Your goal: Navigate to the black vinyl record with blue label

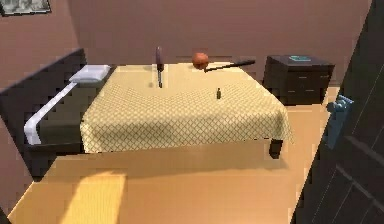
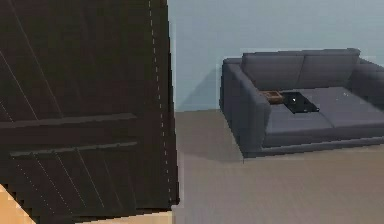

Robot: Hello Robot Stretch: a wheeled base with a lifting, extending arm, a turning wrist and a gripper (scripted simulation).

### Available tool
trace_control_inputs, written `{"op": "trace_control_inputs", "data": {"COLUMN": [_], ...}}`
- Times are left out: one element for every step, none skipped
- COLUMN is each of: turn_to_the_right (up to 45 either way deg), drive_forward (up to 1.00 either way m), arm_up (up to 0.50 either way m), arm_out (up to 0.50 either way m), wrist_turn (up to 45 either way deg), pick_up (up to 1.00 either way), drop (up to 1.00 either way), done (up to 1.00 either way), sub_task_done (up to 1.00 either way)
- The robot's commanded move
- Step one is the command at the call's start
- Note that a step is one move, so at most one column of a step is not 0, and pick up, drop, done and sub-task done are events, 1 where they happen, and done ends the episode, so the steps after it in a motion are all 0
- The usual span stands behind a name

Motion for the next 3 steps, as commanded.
{"op": "trace_control_inputs", "data": {"turn_to_the_right": [18.0, 0.0, 0.0], "drive_forward": [0.0, 1.0, 0.3], "arm_up": [0.0, 0.0, 0.0], "arm_out": [0.0, 0.0, 0.0], "wrist_turn": [0.0, 0.0, 0.0], "pick_up": [0.0, 0.0, 0.0], "drop": [0.0, 0.0, 0.0], "done": [0.0, 0.0, 0.0], "sub_task_done": [0.0, 0.0, 0.0]}}
